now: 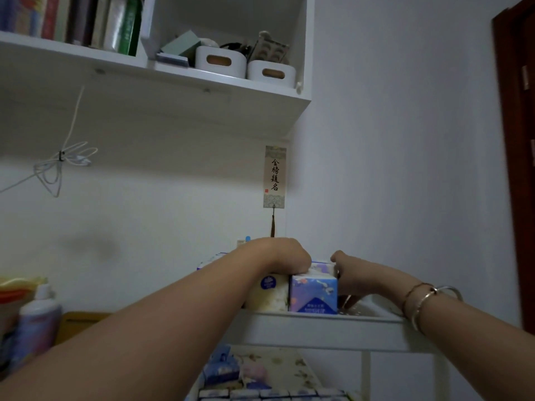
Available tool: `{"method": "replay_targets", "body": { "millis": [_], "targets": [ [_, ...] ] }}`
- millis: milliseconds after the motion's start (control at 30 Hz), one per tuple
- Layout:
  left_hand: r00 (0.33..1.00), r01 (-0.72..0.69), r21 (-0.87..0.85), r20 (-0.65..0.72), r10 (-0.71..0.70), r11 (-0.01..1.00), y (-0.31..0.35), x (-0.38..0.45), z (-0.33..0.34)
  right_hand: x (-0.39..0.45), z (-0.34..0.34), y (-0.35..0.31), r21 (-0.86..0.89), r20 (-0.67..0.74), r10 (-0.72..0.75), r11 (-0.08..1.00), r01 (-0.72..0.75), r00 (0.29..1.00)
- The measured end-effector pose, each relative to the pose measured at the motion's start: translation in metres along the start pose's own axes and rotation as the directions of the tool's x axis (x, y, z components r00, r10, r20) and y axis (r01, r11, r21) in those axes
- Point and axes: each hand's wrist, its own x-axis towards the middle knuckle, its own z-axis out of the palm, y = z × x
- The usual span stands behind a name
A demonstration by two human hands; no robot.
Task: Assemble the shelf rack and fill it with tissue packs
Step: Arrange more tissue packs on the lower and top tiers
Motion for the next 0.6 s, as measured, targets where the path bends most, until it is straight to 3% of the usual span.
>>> {"method": "replay_targets", "body": {
  "millis": [67,333,467,600],
  "targets": [
    [0.997,0.004,-0.045,-0.07,-0.008,0.999,-0.002,-0.008,-0.004,-0.004,0.0,-0.005,-0.064,-0.058,-0.019,0.998,0.016,0.998],
    [0.96,0.013,-0.138,-0.274,-0.051,0.99,-0.027,-0.048,-0.041,-0.027,0.0,-0.02,-0.459,-0.031,-0.016,0.889,0.0,0.999],
    [0.968,0.053,-0.141,-0.235,-0.086,0.989,-0.041,-0.064,-0.042,-0.029,0.012,-0.027,-0.496,-0.096,-0.036,0.868,-0.016,0.995],
    [0.966,0.054,-0.195,-0.24,-0.101,0.979,-0.048,-0.073,-0.042,-0.033,0.004,-0.036,-0.463,-0.099,0.052,0.881,-0.092,0.994]
  ]
}}
